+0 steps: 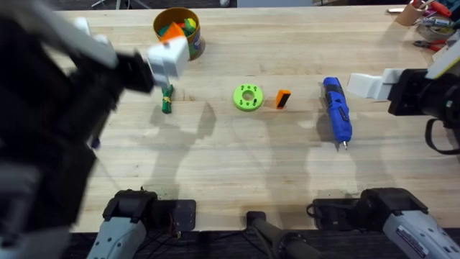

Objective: Pick up the gripper from the table and insert it into the empty holder that is missing its gripper. Then pick up a screw, insert it into the mounting hole, and use the screwdriver to tighten it. Finally, clean up the table by picking up the vegetable and placing it into the bucket.

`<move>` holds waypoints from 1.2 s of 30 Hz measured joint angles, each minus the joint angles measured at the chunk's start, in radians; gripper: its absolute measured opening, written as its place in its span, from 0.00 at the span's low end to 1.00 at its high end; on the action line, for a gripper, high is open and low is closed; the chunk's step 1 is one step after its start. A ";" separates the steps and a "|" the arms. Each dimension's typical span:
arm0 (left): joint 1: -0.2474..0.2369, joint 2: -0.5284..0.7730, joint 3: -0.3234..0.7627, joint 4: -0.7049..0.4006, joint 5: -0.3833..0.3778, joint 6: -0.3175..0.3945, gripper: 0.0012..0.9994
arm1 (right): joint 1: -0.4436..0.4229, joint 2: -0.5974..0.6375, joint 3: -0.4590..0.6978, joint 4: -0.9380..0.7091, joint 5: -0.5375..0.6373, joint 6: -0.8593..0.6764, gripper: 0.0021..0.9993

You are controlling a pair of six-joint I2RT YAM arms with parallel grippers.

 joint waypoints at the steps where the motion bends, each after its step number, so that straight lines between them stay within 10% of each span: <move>1: -0.005 -0.035 -0.035 0.001 0.004 0.000 0.98 | 0.000 0.000 0.000 -0.003 0.000 0.000 0.91; 17: -0.008 -0.122 -0.073 -0.236 -0.127 -0.018 0.98 | 0.000 0.003 0.000 -0.013 -0.001 -0.001 0.91; 29: -0.008 0.271 0.332 -0.642 -0.132 -0.011 0.98 | 0.000 0.003 0.000 -0.012 -0.001 -0.001 0.91; 36: 0.029 0.483 0.362 -0.679 -0.131 -0.012 0.98 | 0.000 0.003 0.000 -0.014 -0.001 -0.001 0.91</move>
